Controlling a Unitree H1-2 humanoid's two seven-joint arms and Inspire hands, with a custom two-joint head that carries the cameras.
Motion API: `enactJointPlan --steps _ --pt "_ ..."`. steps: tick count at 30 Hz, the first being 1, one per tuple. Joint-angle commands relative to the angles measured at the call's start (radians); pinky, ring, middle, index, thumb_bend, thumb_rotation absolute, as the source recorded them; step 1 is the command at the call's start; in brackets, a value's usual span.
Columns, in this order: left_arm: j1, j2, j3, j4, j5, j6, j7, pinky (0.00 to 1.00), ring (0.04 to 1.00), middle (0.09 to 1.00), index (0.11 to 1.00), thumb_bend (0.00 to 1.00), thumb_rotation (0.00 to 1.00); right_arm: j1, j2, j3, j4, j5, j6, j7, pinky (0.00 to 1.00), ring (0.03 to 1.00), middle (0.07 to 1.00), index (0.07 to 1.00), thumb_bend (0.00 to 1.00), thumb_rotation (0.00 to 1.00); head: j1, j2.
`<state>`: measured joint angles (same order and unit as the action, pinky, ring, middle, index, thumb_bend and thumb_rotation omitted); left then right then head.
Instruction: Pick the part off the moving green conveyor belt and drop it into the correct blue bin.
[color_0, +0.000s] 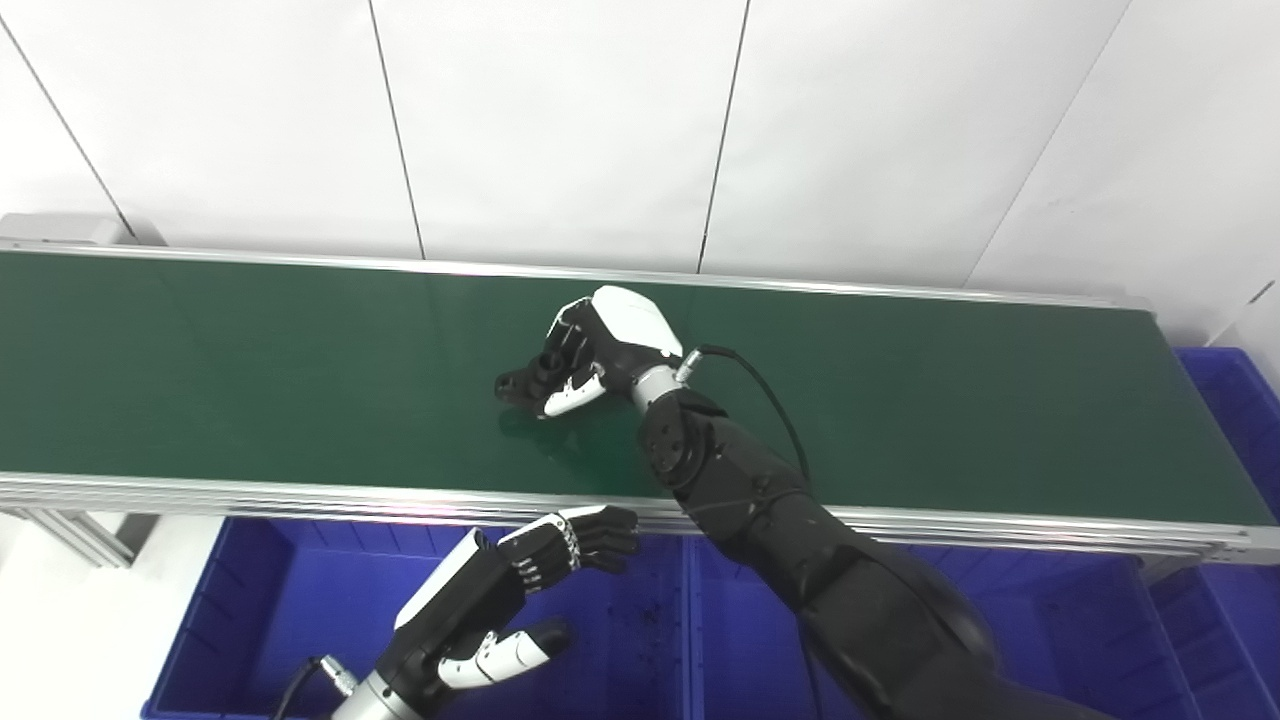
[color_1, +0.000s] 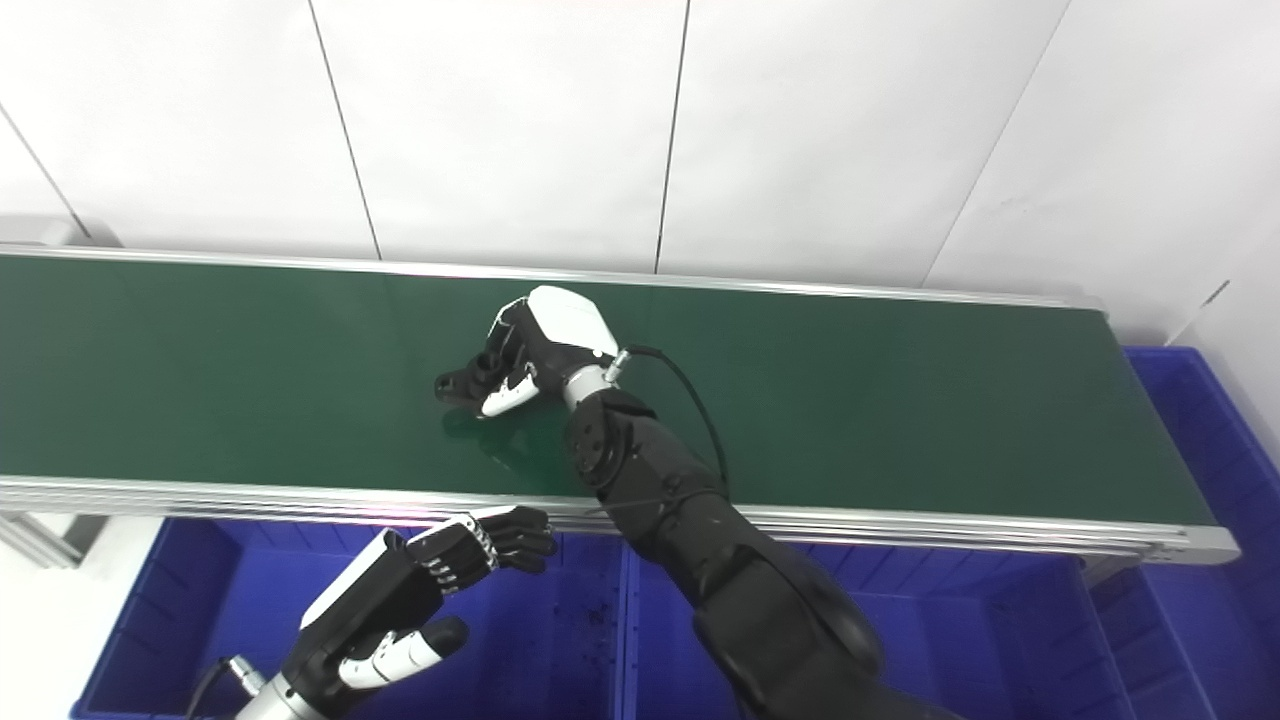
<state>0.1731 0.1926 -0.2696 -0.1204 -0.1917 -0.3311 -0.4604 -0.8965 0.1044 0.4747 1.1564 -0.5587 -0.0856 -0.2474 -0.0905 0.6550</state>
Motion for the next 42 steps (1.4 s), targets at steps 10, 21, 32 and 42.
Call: enactJointPlan --steps 10,21,32,42 --pt "-0.049 0.007 0.015 0.025 -0.031 -0.038 -0.03 0.75 0.799 0.82 0.812 0.37 0.64 0.091 -0.093 -0.072 -0.357 0.01 0.038 0.009 0.43 0.492 0.509 0.477 0.53 0.0 -0.026 -0.011" --pt "-0.098 -0.001 0.025 0.075 -0.053 -0.032 -0.055 0.76 0.803 0.821 0.815 0.37 0.63 0.284 -0.194 -0.101 -0.819 -0.012 0.143 0.16 0.41 0.461 0.479 0.494 0.53 0.0 -0.059 -0.026" --pt "-0.168 -0.011 0.038 0.135 -0.061 -0.053 -0.075 0.76 0.812 0.832 0.824 0.34 0.67 0.461 -0.25 -0.173 -1.14 -0.04 0.213 0.22 0.4 0.432 0.456 0.507 0.53 0.0 -0.102 -0.031" --pt "-0.219 -0.011 0.057 0.165 -0.089 -0.041 -0.086 0.76 0.803 0.826 0.821 0.36 0.66 0.693 -0.262 -0.242 -1.387 -0.037 0.244 0.248 0.4 0.446 0.464 0.507 0.53 0.0 -0.132 -0.031"
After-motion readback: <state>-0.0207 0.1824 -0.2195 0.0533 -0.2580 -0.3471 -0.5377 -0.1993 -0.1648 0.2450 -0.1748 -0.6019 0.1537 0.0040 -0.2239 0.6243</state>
